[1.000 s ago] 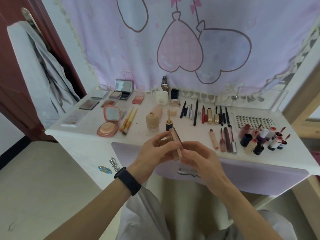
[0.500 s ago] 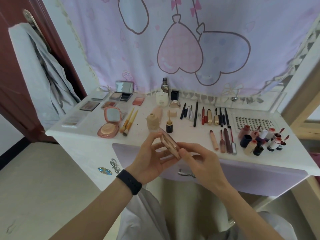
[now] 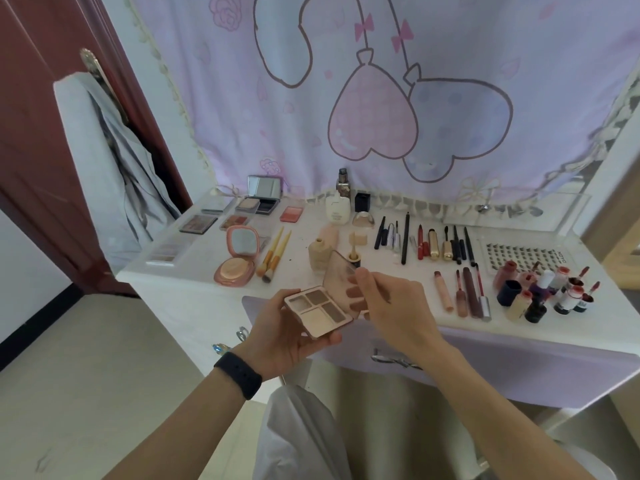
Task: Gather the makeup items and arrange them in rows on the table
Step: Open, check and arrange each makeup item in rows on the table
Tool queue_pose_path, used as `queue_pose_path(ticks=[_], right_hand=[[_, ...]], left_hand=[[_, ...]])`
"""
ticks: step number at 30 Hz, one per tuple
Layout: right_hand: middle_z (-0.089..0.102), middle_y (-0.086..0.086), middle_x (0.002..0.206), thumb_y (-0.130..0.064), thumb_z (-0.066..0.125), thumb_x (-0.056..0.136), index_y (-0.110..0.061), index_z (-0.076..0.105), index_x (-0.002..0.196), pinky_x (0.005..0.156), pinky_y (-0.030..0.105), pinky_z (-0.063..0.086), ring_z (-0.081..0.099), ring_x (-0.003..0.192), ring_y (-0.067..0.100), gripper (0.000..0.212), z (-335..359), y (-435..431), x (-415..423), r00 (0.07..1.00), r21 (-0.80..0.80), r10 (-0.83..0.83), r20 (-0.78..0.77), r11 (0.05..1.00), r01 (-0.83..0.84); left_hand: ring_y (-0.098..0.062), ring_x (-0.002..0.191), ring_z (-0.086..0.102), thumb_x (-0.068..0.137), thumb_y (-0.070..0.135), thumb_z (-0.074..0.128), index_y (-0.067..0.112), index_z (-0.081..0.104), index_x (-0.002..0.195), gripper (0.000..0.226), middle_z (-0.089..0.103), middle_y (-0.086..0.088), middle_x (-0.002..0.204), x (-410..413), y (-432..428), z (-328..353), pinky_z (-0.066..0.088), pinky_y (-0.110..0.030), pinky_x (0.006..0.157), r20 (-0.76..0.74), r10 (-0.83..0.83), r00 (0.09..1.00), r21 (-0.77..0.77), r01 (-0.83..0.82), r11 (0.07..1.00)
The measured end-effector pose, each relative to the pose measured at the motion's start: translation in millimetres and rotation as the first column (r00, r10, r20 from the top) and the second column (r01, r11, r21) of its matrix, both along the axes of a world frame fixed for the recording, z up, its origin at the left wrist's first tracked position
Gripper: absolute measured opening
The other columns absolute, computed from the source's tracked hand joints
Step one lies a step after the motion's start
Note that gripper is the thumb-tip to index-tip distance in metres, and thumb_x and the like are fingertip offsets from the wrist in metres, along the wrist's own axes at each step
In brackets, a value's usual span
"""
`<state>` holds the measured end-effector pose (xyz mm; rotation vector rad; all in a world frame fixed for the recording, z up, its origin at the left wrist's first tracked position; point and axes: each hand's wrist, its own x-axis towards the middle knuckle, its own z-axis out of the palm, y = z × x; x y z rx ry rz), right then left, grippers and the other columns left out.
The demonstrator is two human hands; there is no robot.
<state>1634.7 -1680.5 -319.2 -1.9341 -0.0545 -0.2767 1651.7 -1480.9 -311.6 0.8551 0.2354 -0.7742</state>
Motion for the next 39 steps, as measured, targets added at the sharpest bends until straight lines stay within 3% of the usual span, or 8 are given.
queue_pose_path(ticks=[4, 8, 13, 17, 21, 28, 36, 39], right_hand=[[0.077, -0.012, 0.08, -0.043, 0.051, 0.103, -0.025, 0.074, 0.096, 0.059, 0.024, 0.06, 0.075, 0.068, 0.012, 0.03, -2.7, 8.1, 0.2, 0.993, 0.153, 0.015, -0.116, 0.988, 0.003], [0.078, -0.006, 0.08, -0.042, 0.051, 0.104, -0.025, 0.074, 0.092, 0.059, 0.022, 0.059, 0.076, 0.071, 0.014, 0.03, -13.6, 19.2, -2.0, 0.984, 0.242, 0.017, -0.179, 0.97, 0.027], [0.079, -0.002, 0.083, -0.04, 0.051, 0.104, -0.019, 0.074, 0.098, 0.064, 0.026, 0.061, 0.077, 0.076, 0.017, 0.032, -29.1, 32.1, -2.7, 0.96, 0.335, 0.05, -0.277, 0.941, 0.048], [0.079, 0.0, 0.084, -0.037, 0.051, 0.105, -0.018, 0.073, 0.098, 0.062, 0.025, 0.061, 0.077, 0.076, 0.02, 0.03, -33.3, 39.9, -3.7, 0.953, 0.391, 0.053, -0.297, 0.917, 0.071], [0.079, -0.003, 0.086, -0.037, 0.051, 0.104, -0.021, 0.073, 0.098, 0.064, 0.027, 0.061, 0.077, 0.078, 0.019, 0.028, -31.4, 46.2, -3.2, 0.961, 0.379, 0.063, -0.269, 0.924, 0.046], [0.079, -0.004, 0.089, -0.042, 0.051, 0.103, -0.03, 0.074, 0.095, 0.074, 0.034, 0.063, 0.077, 0.082, 0.018, 0.027, -27.2, 64.3, 4.1, 0.964, 0.302, 0.136, -0.228, 0.951, -0.063], [0.075, -0.022, 0.096, -0.069, 0.042, 0.089, -0.051, 0.071, 0.09, 0.084, 0.03, 0.059, 0.071, 0.092, 0.002, 0.034, -22.2, 90.5, 12.1, 0.943, 0.127, 0.289, -0.168, 0.955, -0.27], [0.07, -0.032, 0.096, -0.065, 0.041, 0.097, -0.052, 0.067, 0.093, 0.088, 0.027, 0.053, 0.064, 0.097, -0.005, 0.029, -27.3, 94.1, 20.0, 0.966, -0.046, 0.242, -0.093, 0.968, -0.247]], left_hand=[[-0.046, 0.092, 0.069, 0.092, 0.03, 0.051, 0.006, 0.073, 0.116, 0.04, 0.064, -0.029, 0.123, 3.8, 23.8, -4.7, 0.062, -0.043, 0.062, 0.075, -0.018, 0.997, 0.194, 0.003, 0.981], [-0.028, 0.083, 0.07, 0.096, 0.045, 0.054, 0.018, 0.074, 0.115, 0.039, 0.071, -0.013, 0.103, 4.2, 39.1, -5.3, 0.059, -0.039, 0.064, 0.261, -0.105, 0.959, 0.508, -0.044, 0.86], [0.006, 0.097, 0.065, 0.068, 0.053, 0.083, 0.049, 0.053, 0.129, 0.067, 0.065, 0.023, 0.113, -0.9, 45.0, -0.7, 0.055, -0.019, 0.08, 0.402, -0.602, 0.69, 0.857, -0.052, 0.513], [-0.009, 0.117, 0.051, 0.066, 0.054, 0.083, 0.034, 0.037, 0.148, 0.096, 0.05, 0.009, 0.123, 1.4, 42.4, -8.2, 0.045, -0.029, 0.103, 0.336, -0.743, 0.579, 0.941, -0.246, 0.234], [-0.017, 0.116, 0.045, 0.062, 0.064, 0.072, 0.036, 0.034, 0.148, 0.098, 0.051, 0.007, 0.121, 6.0, 43.8, -7.6, 0.044, -0.036, 0.099, 0.211, -0.827, 0.521, 0.937, -0.348, 0.021], [-0.017, 0.107, 0.058, 0.062, 0.066, 0.076, 0.039, 0.032, 0.144, 0.097, 0.047, 0.009, 0.122, 4.6, 61.7, -11.9, 0.052, -0.035, 0.091, 0.225, -0.806, 0.547, 0.909, -0.417, -0.03], [-0.01, 0.097, 0.056, 0.057, 0.067, 0.076, 0.044, 0.032, 0.14, 0.097, 0.048, 0.016, 0.111, 0.3, 96.4, -20.0, 0.052, -0.028, 0.079, 0.372, -0.69, 0.621, 0.883, -0.467, 0.056], [-0.002, 0.093, 0.055, 0.053, 0.068, 0.076, 0.045, 0.037, 0.139, 0.097, 0.048, 0.022, 0.106, 2.6, 108.2, -16.5, 0.044, -0.018, 0.07, 0.47, -0.6, 0.647, 0.858, -0.495, 0.139]])
